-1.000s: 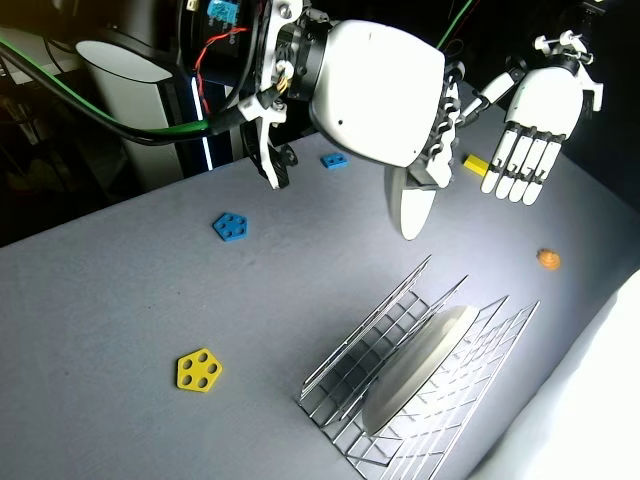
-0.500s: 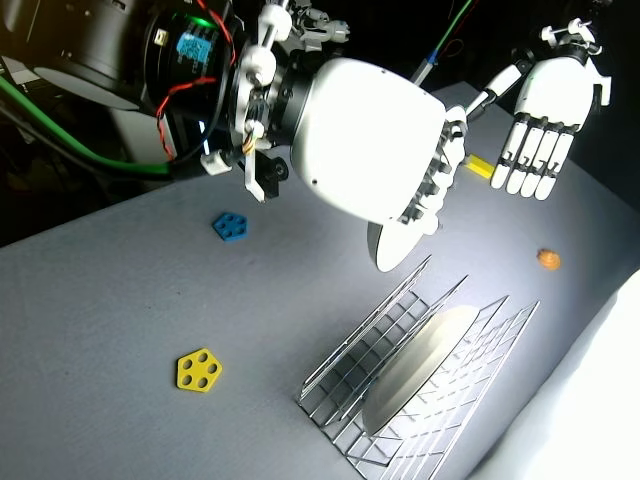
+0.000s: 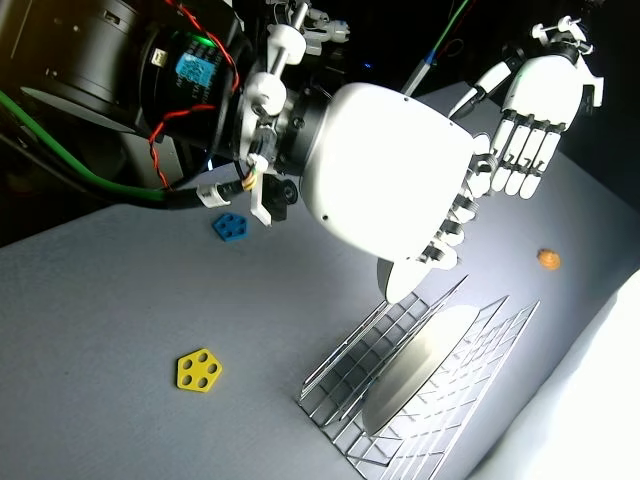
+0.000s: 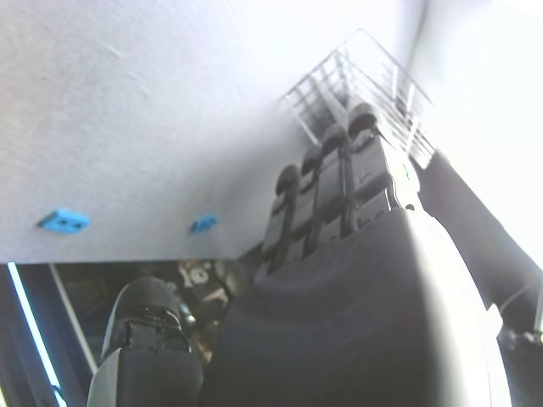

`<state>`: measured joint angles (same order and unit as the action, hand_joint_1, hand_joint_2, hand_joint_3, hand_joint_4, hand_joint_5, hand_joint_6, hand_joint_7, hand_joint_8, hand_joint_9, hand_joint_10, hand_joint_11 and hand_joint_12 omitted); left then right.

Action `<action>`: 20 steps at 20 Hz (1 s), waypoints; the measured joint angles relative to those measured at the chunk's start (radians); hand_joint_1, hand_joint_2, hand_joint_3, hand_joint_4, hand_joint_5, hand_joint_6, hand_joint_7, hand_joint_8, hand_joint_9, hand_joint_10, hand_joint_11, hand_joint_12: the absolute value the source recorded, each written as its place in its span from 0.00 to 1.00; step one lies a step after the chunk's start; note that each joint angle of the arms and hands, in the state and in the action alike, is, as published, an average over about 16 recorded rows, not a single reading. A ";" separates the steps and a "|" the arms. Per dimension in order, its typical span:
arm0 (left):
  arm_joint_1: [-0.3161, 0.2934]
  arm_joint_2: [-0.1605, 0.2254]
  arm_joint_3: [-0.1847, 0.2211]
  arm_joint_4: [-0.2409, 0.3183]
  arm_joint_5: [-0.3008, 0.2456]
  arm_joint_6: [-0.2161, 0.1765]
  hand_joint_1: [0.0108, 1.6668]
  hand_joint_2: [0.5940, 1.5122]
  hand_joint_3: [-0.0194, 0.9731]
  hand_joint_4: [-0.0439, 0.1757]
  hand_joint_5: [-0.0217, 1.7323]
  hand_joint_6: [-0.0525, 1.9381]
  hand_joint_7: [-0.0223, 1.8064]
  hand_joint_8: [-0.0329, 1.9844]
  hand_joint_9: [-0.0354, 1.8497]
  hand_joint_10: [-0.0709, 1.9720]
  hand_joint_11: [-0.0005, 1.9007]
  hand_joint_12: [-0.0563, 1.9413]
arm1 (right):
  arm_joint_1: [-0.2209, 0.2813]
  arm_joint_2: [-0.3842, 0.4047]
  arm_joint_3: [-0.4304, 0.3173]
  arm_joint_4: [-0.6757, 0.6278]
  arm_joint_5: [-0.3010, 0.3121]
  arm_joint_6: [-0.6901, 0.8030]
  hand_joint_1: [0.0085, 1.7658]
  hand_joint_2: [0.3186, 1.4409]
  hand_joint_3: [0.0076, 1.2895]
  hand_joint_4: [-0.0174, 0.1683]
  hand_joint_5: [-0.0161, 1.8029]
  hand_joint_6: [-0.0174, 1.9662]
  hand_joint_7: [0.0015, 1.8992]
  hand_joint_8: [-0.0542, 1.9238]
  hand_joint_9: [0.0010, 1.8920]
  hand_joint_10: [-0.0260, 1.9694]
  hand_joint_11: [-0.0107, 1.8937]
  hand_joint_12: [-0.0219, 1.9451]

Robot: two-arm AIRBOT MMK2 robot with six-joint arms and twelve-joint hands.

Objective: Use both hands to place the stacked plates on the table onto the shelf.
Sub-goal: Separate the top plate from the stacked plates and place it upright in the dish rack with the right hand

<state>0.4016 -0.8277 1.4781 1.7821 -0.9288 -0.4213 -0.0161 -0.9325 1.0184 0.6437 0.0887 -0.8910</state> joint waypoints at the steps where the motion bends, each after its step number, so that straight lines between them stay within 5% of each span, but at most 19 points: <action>1: 0.000 0.000 -0.001 0.001 0.000 0.000 0.00 0.57 0.02 0.20 0.02 0.03 0.02 0.01 0.03 0.04 0.01 0.03 | 0.002 -0.003 0.009 -0.004 -0.005 0.000 0.76 0.66 0.00 0.05 0.48 0.53 0.49 0.51 0.46 0.64 0.39 0.72; 20: -0.002 -0.003 -0.006 0.011 0.002 0.000 0.00 0.57 0.02 0.20 0.02 0.03 0.02 0.01 0.03 0.04 0.01 0.03 | -0.005 -0.068 0.124 -0.069 -0.064 -0.003 0.76 0.66 0.00 0.06 0.49 0.54 0.48 0.54 0.45 0.65 0.36 0.71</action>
<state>0.4001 -0.8302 1.4719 1.7928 -0.9273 -0.4211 -0.0206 -1.0002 1.1424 0.5752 0.0252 -0.8941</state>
